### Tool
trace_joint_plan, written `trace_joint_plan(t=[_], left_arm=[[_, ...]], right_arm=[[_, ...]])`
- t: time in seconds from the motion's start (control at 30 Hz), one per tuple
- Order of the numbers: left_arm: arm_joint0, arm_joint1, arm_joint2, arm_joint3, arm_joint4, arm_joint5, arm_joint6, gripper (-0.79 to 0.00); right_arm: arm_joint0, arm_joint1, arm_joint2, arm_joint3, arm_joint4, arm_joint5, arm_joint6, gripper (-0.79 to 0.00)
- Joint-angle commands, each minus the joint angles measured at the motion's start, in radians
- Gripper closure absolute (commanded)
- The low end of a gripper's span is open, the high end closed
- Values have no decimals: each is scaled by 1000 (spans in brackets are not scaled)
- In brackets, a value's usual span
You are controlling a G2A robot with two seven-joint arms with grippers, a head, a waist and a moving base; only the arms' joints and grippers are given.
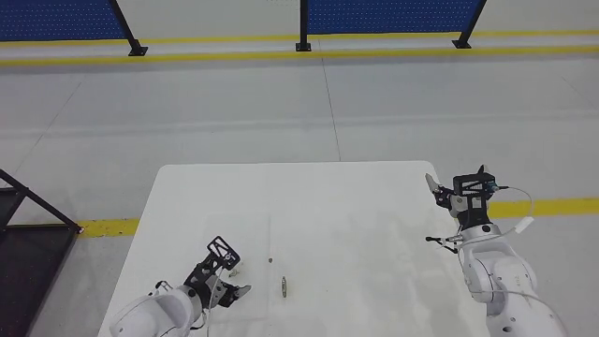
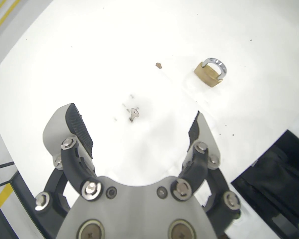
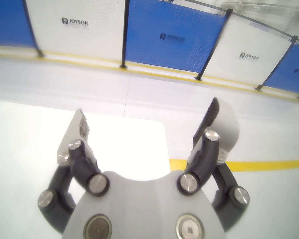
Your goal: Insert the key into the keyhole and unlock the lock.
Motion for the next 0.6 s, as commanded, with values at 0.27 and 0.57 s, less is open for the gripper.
trace_joint_plan(t=[0.27, 0.57], left_arm=[[-67, -6, 104, 61, 92, 85, -62, -785], [-67, -6, 104, 61, 92, 85, -62, -785]], right_arm=[[0, 0, 0, 0, 0, 0, 0, -785], [0, 0, 0, 0, 0, 0, 0, -785]])
